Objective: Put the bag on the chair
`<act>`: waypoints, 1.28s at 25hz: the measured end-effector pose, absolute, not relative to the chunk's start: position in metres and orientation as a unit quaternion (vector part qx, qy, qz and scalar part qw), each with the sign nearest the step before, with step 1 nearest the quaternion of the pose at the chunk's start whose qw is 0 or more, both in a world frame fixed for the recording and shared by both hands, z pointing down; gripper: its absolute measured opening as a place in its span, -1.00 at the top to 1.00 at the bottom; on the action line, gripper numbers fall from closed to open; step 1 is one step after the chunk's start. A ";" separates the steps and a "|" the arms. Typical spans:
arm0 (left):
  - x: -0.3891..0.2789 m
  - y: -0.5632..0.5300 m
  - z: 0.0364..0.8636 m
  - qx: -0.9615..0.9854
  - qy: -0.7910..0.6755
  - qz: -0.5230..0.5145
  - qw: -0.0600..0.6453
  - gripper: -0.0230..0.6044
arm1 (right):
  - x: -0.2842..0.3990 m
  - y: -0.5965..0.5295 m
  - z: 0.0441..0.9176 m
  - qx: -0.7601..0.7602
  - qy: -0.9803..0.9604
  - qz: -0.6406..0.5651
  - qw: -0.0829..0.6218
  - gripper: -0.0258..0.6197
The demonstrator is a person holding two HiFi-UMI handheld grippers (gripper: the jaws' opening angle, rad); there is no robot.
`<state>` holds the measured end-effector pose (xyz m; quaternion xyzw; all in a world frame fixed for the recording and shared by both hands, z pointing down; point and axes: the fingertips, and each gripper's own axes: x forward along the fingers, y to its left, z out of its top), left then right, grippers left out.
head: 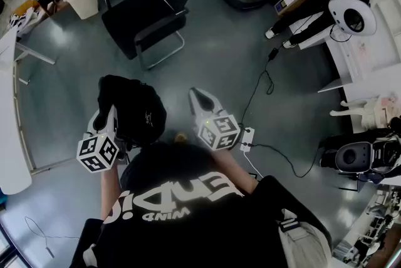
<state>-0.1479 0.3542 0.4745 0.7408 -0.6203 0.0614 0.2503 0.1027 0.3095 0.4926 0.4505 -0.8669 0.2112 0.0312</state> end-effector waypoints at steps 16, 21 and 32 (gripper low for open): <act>-0.189 0.344 0.466 0.760 -0.596 0.049 0.255 0.75 | 0.066 0.314 0.497 0.467 -0.855 0.224 0.028 0.92; -0.206 0.338 0.469 0.770 -0.584 0.060 0.250 0.75 | 0.049 0.317 0.502 0.480 -0.847 0.228 0.022 0.92; -0.236 0.302 0.473 0.760 -0.590 0.071 0.262 0.75 | 0.037 0.281 0.509 0.488 -0.839 0.240 0.019 0.92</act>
